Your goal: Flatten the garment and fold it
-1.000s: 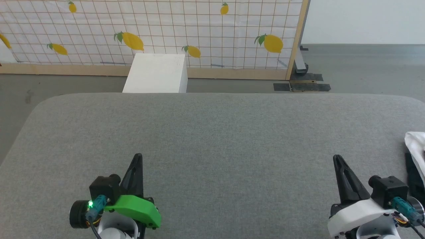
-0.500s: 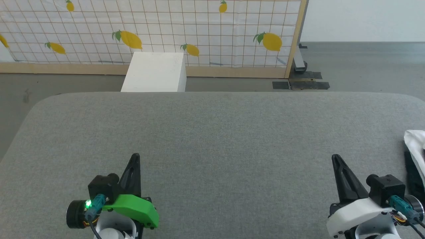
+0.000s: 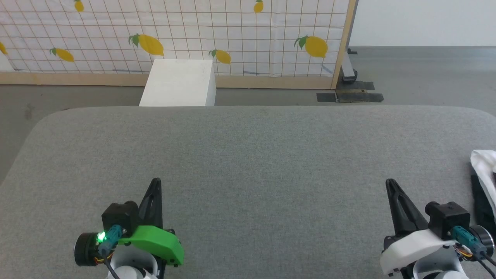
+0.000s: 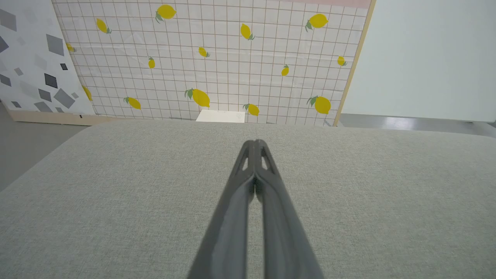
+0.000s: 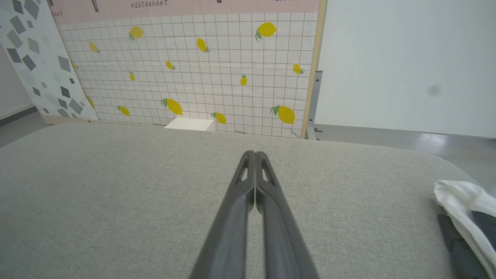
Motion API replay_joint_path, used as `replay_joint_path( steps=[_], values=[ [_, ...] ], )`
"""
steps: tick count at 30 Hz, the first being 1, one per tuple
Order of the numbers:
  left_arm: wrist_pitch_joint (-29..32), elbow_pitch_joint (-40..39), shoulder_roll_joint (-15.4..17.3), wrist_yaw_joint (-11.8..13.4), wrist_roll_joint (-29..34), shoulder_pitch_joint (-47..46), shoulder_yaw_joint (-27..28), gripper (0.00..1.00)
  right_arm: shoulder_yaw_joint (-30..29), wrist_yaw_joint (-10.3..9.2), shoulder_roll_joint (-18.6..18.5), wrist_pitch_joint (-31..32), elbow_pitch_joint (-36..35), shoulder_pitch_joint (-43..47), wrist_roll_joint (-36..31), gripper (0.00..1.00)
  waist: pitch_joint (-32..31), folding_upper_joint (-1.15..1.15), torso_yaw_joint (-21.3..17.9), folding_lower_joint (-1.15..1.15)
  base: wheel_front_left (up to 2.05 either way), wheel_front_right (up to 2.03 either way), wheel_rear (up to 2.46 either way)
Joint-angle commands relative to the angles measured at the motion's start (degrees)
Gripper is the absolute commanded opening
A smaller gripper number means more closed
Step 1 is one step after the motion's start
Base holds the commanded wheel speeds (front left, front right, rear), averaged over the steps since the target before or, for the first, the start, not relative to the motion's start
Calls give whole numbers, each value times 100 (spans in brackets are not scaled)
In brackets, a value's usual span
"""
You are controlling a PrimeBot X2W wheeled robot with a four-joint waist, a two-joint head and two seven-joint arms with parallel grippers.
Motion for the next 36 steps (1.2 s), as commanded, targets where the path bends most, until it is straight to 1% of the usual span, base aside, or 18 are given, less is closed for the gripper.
replay_joint_path(
  steps=[1,36],
  values=[
    [38,-58,-15,35,112,69,26,0,17,-5,6,13,-31,-106,-35,0,4,0,-3,0,0,0,0],
    [444,-462,-24,138,469,160,155,0,73,-8,10,148,-58,-205,-242,0,92,0,-71,0,0,0,0]
  ],
)
